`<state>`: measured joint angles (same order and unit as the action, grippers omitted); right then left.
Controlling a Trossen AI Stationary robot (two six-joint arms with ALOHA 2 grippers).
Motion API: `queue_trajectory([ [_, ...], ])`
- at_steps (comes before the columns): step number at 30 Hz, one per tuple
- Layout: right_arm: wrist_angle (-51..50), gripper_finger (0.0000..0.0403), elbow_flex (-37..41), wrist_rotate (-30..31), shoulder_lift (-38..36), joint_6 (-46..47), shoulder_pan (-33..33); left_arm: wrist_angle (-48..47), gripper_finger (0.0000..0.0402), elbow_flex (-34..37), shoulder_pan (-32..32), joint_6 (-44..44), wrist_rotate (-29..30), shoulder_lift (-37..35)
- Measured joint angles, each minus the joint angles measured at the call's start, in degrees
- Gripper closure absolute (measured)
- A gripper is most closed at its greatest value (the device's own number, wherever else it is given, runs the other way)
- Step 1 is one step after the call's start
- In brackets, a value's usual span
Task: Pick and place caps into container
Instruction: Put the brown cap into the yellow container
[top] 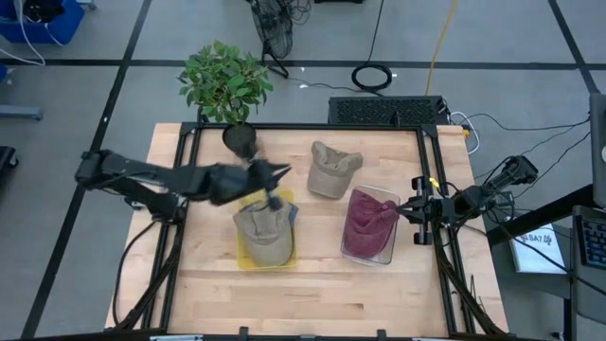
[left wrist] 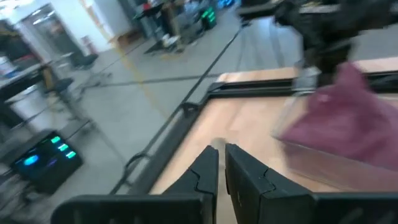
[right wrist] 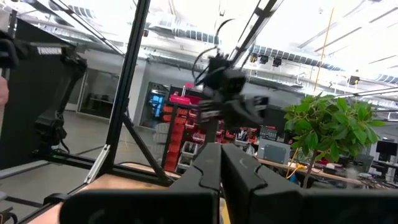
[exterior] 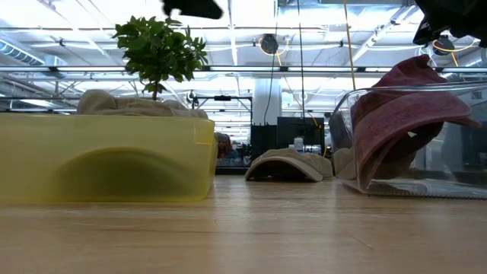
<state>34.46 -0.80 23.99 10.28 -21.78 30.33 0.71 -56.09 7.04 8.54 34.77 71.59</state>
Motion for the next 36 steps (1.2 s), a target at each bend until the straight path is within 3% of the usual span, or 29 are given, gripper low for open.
queue_trajectory([
  [4, 0.0, 0.0403, 0.0, 0.0, 0.0, 0.0, 0.0, -8.2, 0.0364, -13.1, -6.6, 0.6, -2.3, 9.1],
  [9, -0.5, 0.0403, 0.0, 0.0, 0.0, -0.1, 0.0, -20.7, 0.0364, -29.7, -15.6, -2.3, -20.7, 20.8],
  [11, -0.5, 0.0403, 0.0, 0.0, 0.0, -0.1, 0.0, -24.1, 0.0364, -35.2, -17.6, -1.8, -25.3, 26.1],
  [20, -0.6, 0.0403, 0.0, 0.0, 0.0, -0.1, 0.0, -38.0, 0.0356, -54.3, -22.4, 4.9, -26.6, 48.7],
  [23, -1.3, 0.0403, 0.0, 0.0, 0.0, -0.1, 0.0, -41.0, 0.0324, -58.2, -23.5, 6.6, -30.3, 53.8],
  [27, -2.3, 0.0403, 0.0, 0.0, 0.0, -0.1, 0.0, -42.2, 0.0252, -61.4, -23.8, 7.8, -34.9, 58.5],
  [32, -2.8, 0.0403, 0.0, 0.0, 0.0, -0.4, 0.0, -42.8, 0.0159, -62.0, -24.0, 9.5, -35.0, 59.7],
  [36, -2.8, 0.0403, 0.0, 0.0, 0.0, -1.5, 0.0, -43.5, 0.0109, -61.8, -24.4, 7.3, -37.1, 59.7],
])
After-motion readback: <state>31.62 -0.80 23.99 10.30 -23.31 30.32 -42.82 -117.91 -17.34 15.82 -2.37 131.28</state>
